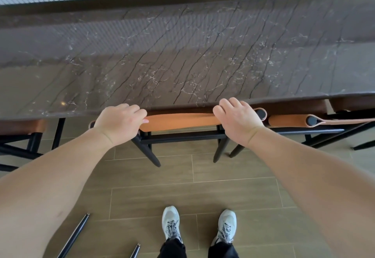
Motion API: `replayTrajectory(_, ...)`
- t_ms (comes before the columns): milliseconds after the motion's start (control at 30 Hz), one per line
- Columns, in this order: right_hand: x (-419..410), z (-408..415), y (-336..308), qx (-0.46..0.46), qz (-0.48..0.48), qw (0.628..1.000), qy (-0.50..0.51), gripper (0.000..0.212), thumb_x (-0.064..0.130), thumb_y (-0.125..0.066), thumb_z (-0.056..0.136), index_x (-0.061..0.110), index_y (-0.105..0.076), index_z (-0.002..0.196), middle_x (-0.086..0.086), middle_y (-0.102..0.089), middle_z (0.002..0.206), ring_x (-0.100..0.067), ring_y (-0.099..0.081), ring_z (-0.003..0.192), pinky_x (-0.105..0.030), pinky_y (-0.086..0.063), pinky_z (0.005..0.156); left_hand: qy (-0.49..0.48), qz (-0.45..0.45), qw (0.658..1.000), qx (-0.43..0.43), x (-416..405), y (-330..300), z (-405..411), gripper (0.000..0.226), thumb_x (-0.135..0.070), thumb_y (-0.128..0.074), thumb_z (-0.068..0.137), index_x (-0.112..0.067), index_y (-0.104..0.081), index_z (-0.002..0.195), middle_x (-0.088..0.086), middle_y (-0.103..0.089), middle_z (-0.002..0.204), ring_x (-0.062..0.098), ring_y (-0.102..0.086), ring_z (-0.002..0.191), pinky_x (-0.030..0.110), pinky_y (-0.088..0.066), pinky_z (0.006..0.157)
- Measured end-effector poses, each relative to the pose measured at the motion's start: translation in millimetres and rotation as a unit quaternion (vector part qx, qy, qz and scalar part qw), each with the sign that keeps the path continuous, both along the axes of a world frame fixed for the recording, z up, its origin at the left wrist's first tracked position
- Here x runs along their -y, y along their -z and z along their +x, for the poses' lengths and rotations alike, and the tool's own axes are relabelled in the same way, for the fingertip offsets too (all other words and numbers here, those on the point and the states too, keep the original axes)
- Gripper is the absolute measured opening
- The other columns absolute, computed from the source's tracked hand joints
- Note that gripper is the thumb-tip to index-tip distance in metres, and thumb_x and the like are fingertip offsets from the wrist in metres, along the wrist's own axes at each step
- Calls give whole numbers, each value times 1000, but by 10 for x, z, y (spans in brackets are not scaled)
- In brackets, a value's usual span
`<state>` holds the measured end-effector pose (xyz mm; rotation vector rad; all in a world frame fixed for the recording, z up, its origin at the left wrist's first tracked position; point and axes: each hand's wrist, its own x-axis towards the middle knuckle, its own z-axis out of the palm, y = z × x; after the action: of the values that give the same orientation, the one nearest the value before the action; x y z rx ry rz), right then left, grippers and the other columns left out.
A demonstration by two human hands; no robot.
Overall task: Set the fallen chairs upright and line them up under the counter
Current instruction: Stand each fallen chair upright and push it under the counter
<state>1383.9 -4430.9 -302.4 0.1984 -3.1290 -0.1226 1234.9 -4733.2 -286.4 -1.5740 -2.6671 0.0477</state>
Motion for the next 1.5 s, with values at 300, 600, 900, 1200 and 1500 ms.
replayTrajectory(300,75,109,121,-20,-2,999,-25,25,-7,-44,66,5,-54,85,-14,-52,81,-33,-48,68,-36,-31,51,-19,-8,1000,6,69,107,144,28,-15,-77,82,-9,-54,67,2,-44,57,22,-34,47,23,-22,42)
replayTrajectory(600,-100,158,164,10,6,1000,6,29,-9,-60,68,7,-54,92,-12,-52,87,-32,-49,73,-38,-39,56,-30,6,999,10,-85,195,285,27,-14,-76,83,-9,-56,67,3,-46,57,27,-45,46,25,-29,39)
replayTrajectory(900,136,133,242,7,-1,1000,-18,25,-4,-48,71,5,-55,93,-14,-54,88,-34,-51,75,-40,-39,55,-36,-11,999,10,96,261,135,26,-16,-74,85,-8,-56,68,3,-47,58,28,-46,48,25,-30,40)
replayTrajectory(1200,30,142,222,-2,-13,1000,-9,26,-9,-56,64,4,-55,87,-16,-53,83,-35,-50,69,-40,-42,52,-31,-15,999,13,27,310,163,28,-17,-74,84,-12,-51,68,-6,-30,63,24,-41,47,20,-19,45)
replayTrajectory(1500,174,98,240,31,38,996,80,30,-3,-53,74,10,-47,101,-12,-48,97,-31,-47,81,-37,-33,66,-93,-49,994,-36,3,370,248,27,-27,-71,88,-12,-51,77,2,-45,63,20,-40,53,22,-16,46)
